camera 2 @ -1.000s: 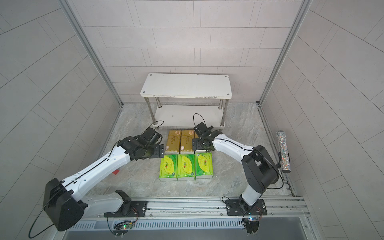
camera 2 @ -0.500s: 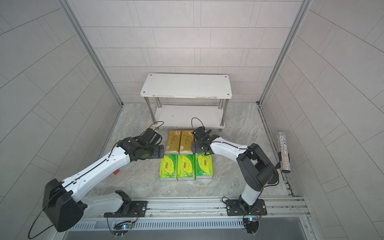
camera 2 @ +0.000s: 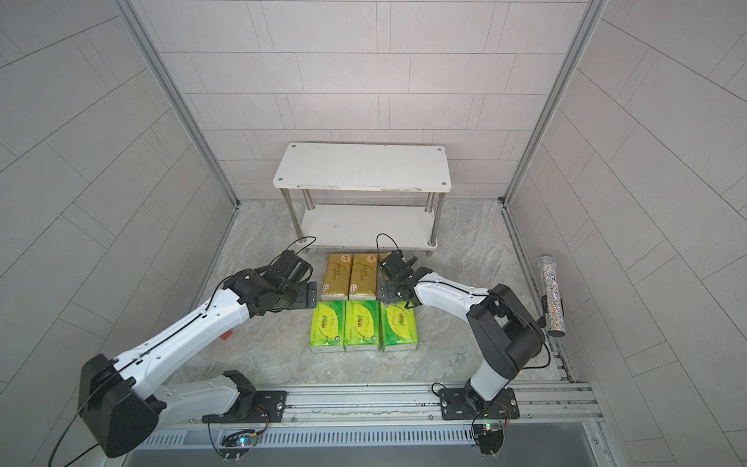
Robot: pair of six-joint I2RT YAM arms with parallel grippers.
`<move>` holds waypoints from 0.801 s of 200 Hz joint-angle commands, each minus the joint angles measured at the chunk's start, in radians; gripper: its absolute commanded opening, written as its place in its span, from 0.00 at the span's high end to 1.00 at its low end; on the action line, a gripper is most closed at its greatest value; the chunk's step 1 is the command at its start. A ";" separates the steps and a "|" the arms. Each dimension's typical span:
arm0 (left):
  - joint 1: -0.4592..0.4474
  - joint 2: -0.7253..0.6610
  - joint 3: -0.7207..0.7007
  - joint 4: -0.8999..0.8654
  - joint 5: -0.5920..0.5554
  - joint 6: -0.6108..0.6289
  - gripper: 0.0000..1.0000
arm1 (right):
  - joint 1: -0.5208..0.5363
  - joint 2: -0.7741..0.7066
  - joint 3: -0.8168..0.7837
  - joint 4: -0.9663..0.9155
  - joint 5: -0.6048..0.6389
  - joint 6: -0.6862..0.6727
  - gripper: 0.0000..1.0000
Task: Place the tissue boxes on the shelf by color
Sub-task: Pick up the box of tissues from the center of the board.
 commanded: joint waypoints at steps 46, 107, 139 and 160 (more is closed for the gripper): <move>-0.001 -0.014 -0.010 0.001 -0.013 0.003 0.00 | -0.010 -0.016 -0.041 0.162 0.023 -0.105 0.01; 0.001 -0.010 -0.009 0.010 -0.020 0.010 0.00 | -0.028 0.005 -0.076 0.251 -0.005 -0.094 0.07; 0.001 -0.011 -0.011 0.012 -0.036 0.012 0.00 | -0.026 0.005 -0.086 0.257 -0.006 -0.084 0.13; 0.001 -0.014 -0.010 0.015 -0.047 0.016 0.00 | -0.027 -0.010 -0.095 0.260 -0.007 -0.077 0.16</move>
